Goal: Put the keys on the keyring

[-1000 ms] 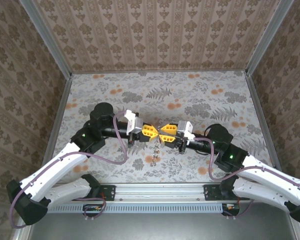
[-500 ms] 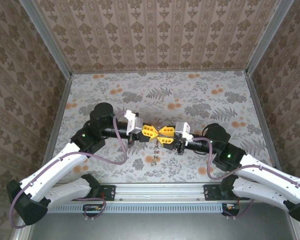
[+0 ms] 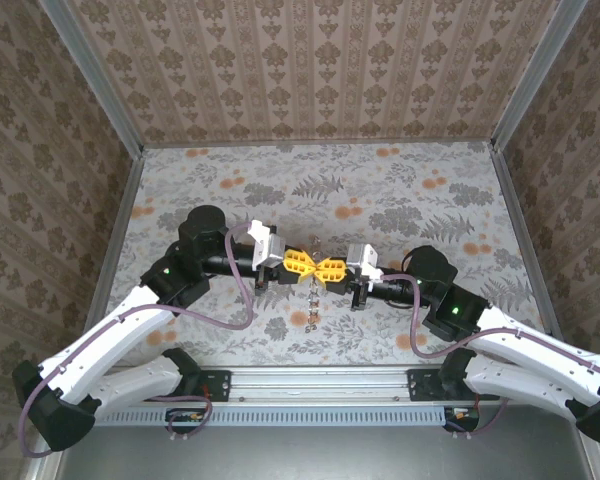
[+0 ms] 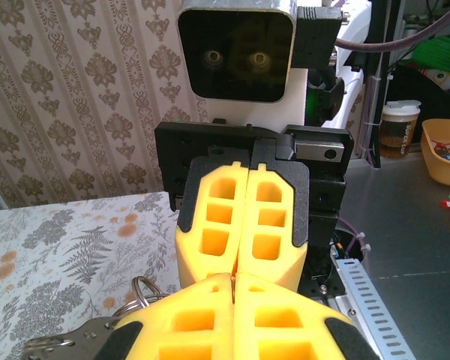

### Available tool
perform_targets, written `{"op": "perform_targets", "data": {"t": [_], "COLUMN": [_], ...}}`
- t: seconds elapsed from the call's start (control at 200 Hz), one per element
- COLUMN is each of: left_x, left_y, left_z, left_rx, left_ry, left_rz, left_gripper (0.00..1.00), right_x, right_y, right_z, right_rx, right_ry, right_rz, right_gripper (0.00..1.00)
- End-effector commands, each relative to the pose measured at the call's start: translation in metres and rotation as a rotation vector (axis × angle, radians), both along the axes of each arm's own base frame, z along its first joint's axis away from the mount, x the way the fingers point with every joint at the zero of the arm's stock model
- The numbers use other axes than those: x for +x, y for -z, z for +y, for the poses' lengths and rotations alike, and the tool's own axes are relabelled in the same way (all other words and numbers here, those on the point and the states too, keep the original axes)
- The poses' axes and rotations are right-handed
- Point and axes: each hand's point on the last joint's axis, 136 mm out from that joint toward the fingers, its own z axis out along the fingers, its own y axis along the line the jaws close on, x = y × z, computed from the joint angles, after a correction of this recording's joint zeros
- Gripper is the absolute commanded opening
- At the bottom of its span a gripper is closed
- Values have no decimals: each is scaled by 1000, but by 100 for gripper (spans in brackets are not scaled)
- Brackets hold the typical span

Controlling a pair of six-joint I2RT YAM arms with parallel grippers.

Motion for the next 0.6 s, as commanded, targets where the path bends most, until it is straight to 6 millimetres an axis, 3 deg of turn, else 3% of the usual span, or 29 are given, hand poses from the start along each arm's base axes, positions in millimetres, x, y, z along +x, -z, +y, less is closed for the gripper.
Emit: {"op": "perform_targets", "data": {"t": [0.0, 0.08, 0.165, 0.235, 0.41, 0.595], "left_x": [-10, -10, -5, 2, 16, 27], "left_y": [-19, -14, -6, 3, 8, 12], "left_z": [6, 8, 13, 18, 26, 16], "left_rx": [-56, -4, 95, 194, 322, 378], "left_ry": [36, 18, -50, -135, -265, -272], "left_rz": [-38, -29, -52, -84, -161, -178], "left_gripper": [0, 0, 21, 31, 34, 34], "right_x": [8, 12, 15, 18, 31, 38], "right_y": [1, -2, -1, -1, -1, 1], "right_z": [-7, -11, -14, -17, -21, -24], "right_rx": [0, -15, -61, -96, -164, -250], "right_ry": [55, 86, 108, 132, 199, 240], "right_rz": [-8, -18, -26, -25, -16, 4], "right_gripper": [0, 0, 0, 0, 0, 0]}}
